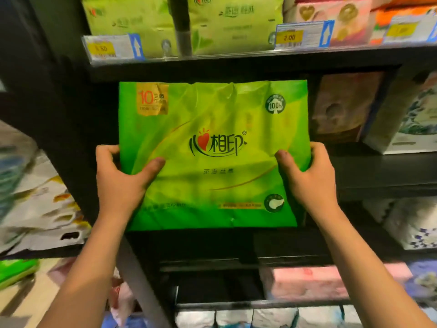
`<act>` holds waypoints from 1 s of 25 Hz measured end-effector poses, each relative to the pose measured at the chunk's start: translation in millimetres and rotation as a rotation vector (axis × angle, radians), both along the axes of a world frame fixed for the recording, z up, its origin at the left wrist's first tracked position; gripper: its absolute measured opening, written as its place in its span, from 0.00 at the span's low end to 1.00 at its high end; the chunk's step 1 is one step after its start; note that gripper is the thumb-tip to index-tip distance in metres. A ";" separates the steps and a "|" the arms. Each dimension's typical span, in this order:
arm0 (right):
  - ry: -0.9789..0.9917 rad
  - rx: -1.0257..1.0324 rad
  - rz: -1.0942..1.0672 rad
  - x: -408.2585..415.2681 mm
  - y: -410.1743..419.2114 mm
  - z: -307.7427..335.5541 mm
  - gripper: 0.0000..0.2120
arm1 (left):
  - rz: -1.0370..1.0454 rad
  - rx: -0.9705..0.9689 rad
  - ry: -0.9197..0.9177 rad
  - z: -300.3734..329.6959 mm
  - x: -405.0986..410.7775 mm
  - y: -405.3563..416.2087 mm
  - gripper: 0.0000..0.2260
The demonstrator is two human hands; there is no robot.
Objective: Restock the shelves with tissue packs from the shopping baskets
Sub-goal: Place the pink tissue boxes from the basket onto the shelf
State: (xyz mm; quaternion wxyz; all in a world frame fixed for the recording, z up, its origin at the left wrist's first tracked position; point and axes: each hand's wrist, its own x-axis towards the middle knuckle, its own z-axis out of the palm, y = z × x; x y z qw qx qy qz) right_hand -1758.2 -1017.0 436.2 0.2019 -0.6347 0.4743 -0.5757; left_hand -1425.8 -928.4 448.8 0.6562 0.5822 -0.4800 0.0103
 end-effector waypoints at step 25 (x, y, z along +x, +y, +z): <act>0.150 0.048 -0.059 85.2 -137.3 -6.8 0.34 | 0.193 0.022 -0.156 -32.2 34.9 -138.3 0.28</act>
